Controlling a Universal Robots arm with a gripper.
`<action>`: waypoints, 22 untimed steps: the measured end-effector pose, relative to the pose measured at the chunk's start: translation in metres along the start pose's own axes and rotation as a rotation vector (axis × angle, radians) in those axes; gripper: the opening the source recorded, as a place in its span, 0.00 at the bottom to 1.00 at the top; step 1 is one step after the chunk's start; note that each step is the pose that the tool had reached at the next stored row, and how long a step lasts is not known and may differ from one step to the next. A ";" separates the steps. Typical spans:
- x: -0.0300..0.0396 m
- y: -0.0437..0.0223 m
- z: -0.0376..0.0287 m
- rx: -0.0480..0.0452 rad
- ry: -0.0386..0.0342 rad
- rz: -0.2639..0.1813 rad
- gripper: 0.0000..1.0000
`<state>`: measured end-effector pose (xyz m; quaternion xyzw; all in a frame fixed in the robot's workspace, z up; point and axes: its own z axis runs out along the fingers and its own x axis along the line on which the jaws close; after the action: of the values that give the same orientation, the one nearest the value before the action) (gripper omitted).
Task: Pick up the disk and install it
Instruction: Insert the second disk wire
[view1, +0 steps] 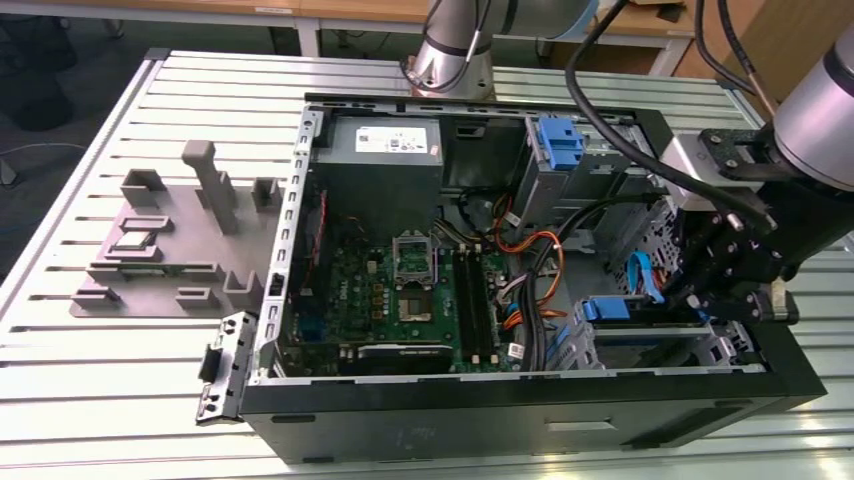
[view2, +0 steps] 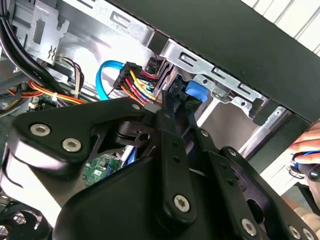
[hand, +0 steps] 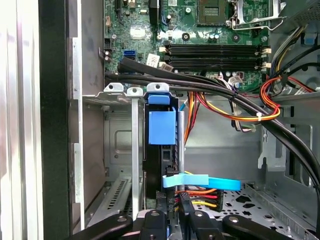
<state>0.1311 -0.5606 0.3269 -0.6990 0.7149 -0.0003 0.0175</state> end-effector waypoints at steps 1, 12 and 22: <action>0.0000 0.0000 -0.0002 0.0000 0.0003 0.000 0.24; -0.0007 -0.0007 -0.0293 0.0000 0.0003 0.000 0.24; -0.0008 -0.0007 -0.0345 0.0000 0.0004 0.000 0.24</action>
<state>0.1309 -0.5606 0.3614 -0.6991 0.7148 -0.0004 0.0173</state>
